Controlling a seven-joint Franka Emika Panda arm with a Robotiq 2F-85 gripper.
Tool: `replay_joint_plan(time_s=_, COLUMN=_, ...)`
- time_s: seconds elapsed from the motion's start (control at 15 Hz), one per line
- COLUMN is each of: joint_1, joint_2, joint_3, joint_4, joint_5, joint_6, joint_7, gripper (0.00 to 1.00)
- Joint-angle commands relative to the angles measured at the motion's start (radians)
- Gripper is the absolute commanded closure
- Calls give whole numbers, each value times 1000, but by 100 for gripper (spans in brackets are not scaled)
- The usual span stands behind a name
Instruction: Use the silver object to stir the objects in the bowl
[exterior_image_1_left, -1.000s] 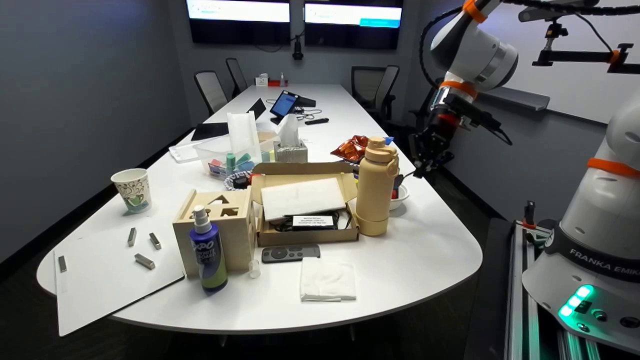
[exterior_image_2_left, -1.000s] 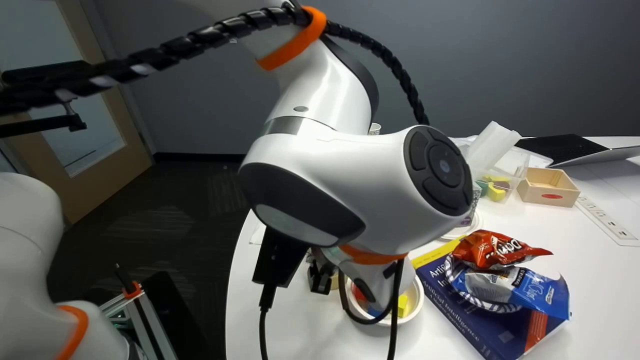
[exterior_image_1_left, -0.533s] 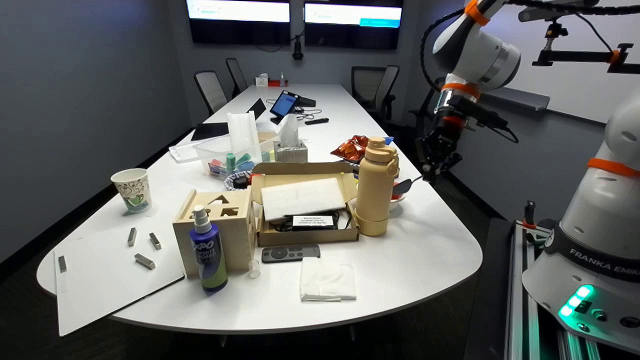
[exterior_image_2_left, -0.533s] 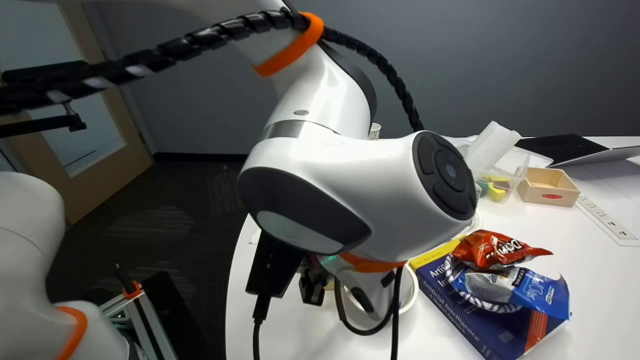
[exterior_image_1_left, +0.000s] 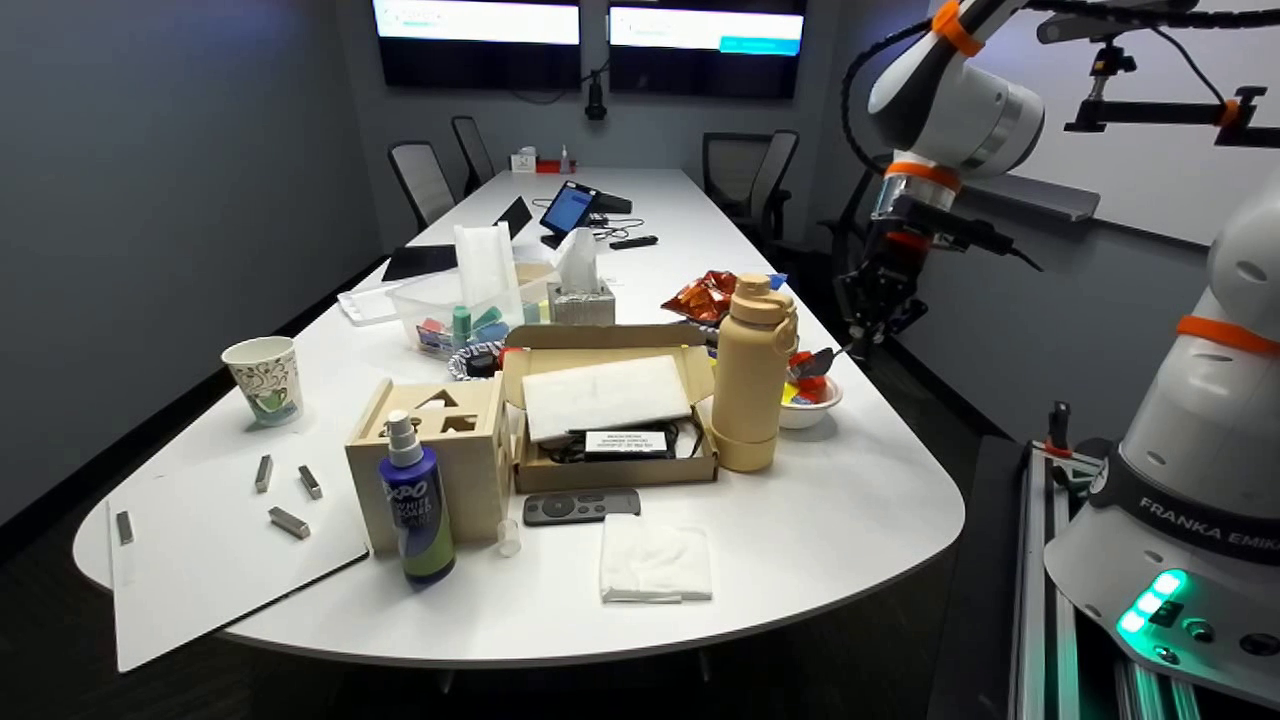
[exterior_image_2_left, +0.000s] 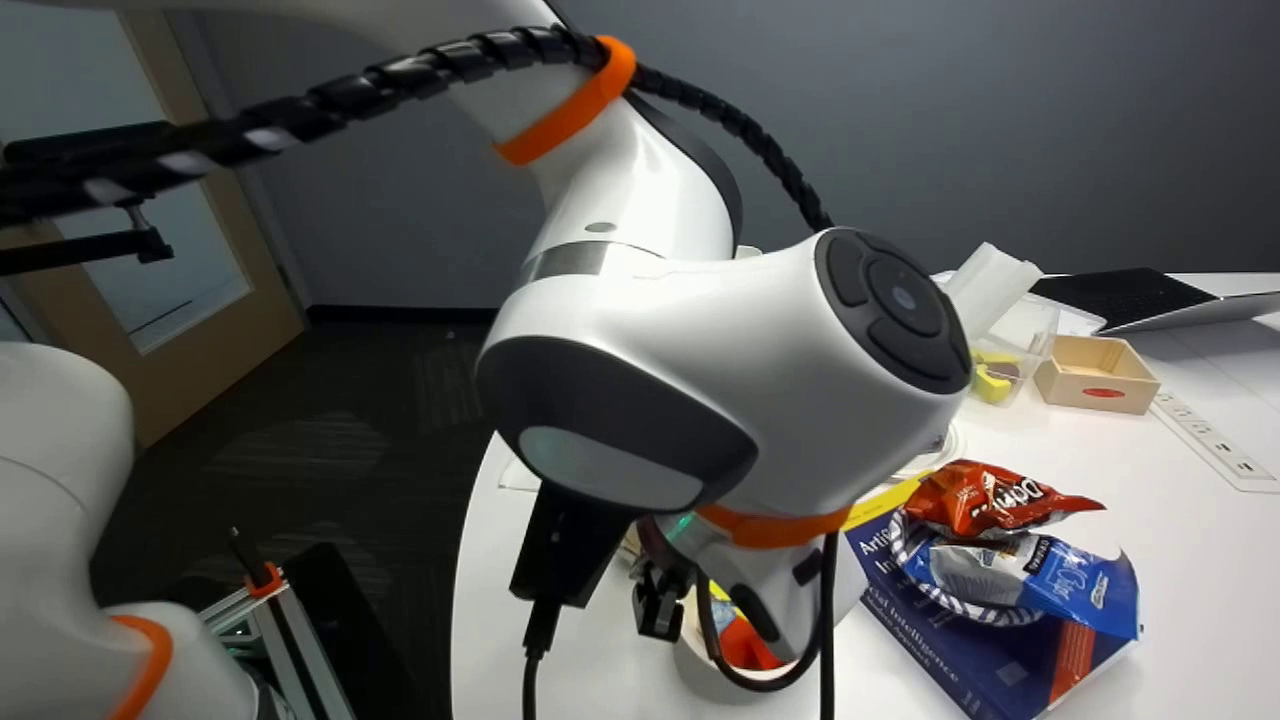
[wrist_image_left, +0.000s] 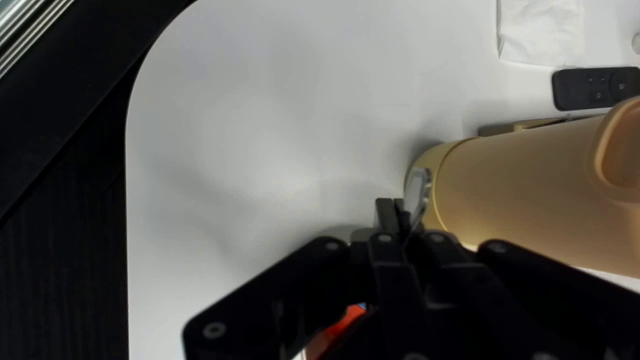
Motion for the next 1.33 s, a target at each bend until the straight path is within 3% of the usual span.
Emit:
replay_joint_plan(time_s=0.0, joint_1=19, joint_2=-8, joint_3=0, joint_4=0, joint_5=33, joint_6=20, joint_7=-9, gripper=99)
replay_joint_plan(time_s=0.47, joint_1=40, joint_2=-11, joint_3=-19, joint_4=0, joint_5=128, joint_6=-72, joint_7=-87, gripper=99)
replay_joint_plan(time_s=0.93, joint_1=2, joint_2=28, joint_3=-14, joint_4=13, joint_5=3, joint_6=-195, joint_7=-39, gripper=99)
replay_joint_plan(time_s=1.27, joint_1=-28, joint_2=17, joint_3=4, joint_4=1, joint_5=-94, joint_6=-121, joint_7=56, gripper=99)
